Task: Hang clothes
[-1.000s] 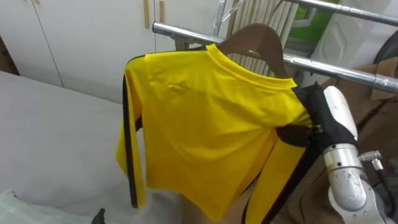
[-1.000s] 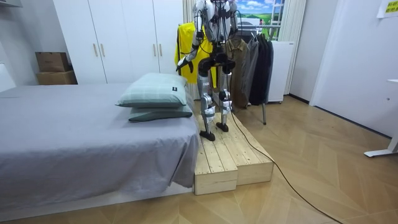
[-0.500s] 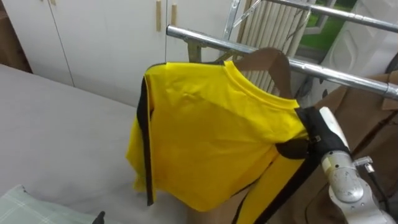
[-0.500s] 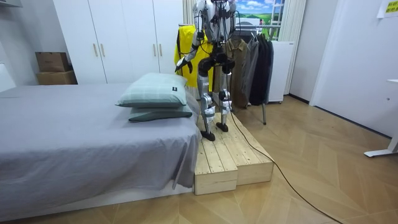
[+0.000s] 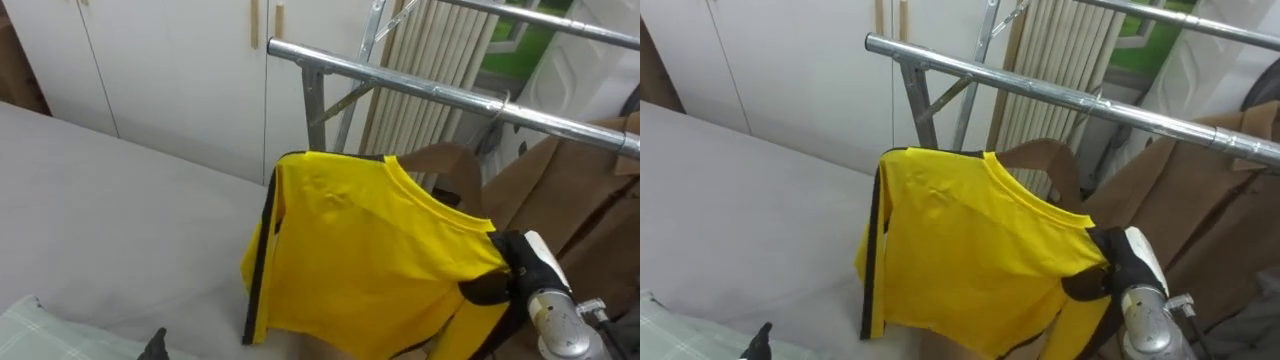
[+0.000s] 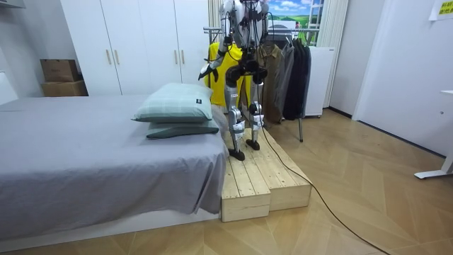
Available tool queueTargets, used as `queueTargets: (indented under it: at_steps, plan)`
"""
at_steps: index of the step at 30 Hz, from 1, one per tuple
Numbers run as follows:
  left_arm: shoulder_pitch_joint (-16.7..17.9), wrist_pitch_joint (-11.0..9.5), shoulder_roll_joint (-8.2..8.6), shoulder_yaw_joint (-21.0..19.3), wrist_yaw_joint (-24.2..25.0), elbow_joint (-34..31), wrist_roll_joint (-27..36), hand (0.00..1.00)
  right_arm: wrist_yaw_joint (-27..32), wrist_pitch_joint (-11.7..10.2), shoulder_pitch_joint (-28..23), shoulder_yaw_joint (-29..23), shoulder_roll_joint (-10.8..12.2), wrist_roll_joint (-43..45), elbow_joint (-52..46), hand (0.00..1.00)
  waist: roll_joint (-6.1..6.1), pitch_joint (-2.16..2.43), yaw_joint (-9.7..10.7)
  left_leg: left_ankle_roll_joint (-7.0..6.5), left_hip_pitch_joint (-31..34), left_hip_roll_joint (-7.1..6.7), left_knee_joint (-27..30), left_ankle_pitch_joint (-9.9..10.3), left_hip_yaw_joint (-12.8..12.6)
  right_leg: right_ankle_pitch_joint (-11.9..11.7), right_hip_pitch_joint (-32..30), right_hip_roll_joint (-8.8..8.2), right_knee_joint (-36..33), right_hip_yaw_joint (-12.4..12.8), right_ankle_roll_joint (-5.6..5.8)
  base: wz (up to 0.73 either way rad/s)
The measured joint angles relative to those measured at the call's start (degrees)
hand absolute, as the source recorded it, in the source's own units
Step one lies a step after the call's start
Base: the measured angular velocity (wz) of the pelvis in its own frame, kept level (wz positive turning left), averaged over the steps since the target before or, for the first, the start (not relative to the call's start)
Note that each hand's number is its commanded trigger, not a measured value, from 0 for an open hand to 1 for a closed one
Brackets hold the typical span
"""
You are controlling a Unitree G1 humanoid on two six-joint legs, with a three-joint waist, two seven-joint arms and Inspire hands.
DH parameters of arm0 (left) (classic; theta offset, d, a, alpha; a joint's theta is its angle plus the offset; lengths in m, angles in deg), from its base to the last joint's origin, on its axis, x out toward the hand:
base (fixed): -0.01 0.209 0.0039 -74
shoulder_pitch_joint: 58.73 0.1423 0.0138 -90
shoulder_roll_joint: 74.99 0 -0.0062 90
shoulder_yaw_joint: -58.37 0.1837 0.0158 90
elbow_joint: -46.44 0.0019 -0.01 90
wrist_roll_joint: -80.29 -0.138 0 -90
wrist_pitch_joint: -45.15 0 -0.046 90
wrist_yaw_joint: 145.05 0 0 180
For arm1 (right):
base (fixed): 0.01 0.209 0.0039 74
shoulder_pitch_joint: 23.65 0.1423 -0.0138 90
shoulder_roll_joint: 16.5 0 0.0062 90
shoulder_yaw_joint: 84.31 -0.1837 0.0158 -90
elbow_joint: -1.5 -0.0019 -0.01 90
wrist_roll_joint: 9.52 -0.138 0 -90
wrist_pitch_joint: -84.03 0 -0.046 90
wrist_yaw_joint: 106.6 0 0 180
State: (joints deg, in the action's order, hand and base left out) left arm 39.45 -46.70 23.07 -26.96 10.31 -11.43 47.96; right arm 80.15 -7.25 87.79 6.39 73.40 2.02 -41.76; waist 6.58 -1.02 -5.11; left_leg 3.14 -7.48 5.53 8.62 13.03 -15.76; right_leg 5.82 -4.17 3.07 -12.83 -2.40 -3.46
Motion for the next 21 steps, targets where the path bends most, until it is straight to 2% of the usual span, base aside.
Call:
queueTargets:
  at_steps: [4, 10, 18, 21]
  plan:
    - [-0.21, -0.97, -0.18, 0.0, -0.15, 0.0, 0.02, 0.0, 0.28, 0.0, 0.0, -0.31, 0.0, -0.51, 0.59, 1.0, -0.03, -0.08, 0.09, 0.0, -0.08, 0.0, -0.02, 0.0, -0.05, 0.0, 0.09, 0.03, 0.1, 0.04, 0.0, 0.0]
    - [-0.34, -1.12, -0.51, 0.0, -0.13, 0.01, 0.18, 0.0, 0.76, -0.8, 0.0, -0.85, -0.07, -1.79, 2.18, 1.0, -0.83, -0.57, 0.1, 0.0, 0.07, -0.04, -0.01, 0.0, -0.09, 0.02, 0.03, 0.0, 0.3, 0.06, 0.03, 0.0]
    - [-0.7, -1.09, -0.41, 0.02, -0.11, 0.0, 0.18, 0.0, 0.65, -0.84, -0.01, -1.04, -0.05, -5.43, 5.25, 1.0, -2.2, 0.16, 0.1, 0.0, -0.07, 0.09, 0.03, 0.0, 0.04, 0.01, 0.19, 0.08, 0.21, -0.15, 0.01, 0.0]
    - [-0.75, -1.09, -0.42, 0.01, -0.1, 0.01, 0.18, 0.0, 0.65, -0.89, 0.0, -1.04, -0.05, -6.54, 6.46, 1.0, -2.24, 0.19, 0.06, 0.0, -0.1, 0.12, 0.03, 0.0, 0.07, 0.0, 0.23, 0.1, 0.18, -0.17, 0.0, 0.0]
